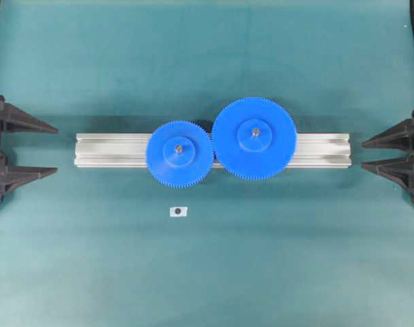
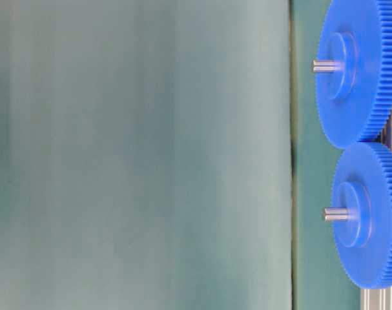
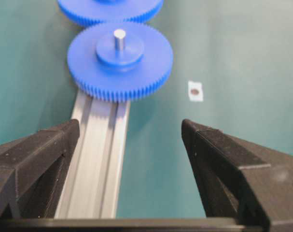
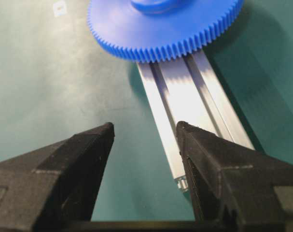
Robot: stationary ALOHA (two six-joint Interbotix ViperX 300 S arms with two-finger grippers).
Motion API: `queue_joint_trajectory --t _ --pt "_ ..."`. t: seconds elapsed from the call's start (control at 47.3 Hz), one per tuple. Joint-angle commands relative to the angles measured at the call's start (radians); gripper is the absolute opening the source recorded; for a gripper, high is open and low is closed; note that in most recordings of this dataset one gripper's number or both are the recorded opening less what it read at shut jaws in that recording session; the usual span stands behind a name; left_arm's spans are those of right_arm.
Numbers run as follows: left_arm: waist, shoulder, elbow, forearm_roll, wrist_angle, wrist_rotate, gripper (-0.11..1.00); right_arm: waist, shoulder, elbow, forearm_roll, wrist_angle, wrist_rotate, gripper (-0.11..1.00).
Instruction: Insert the small gear onto the shaft.
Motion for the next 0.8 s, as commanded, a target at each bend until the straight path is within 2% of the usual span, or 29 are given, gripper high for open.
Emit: queue_joint_trajectory --t 0.0,0.233,0.338,0.782 --pt "0.002 0.0 0.003 0.005 -0.011 -0.005 0.87 -0.002 0.014 0.006 -0.014 0.009 0.075 0.66" --pt "0.002 -0.015 0.037 0.002 -0.018 -0.012 0.87 -0.003 0.015 0.006 -0.023 0.018 0.094 0.66" --pt "0.002 -0.015 0.084 0.002 -0.018 -0.017 0.87 -0.002 0.015 0.006 -0.023 0.018 0.092 0.66" --pt "0.002 -0.015 0.155 0.002 -0.114 -0.02 0.87 -0.003 0.015 0.006 -0.023 0.018 0.094 0.66"
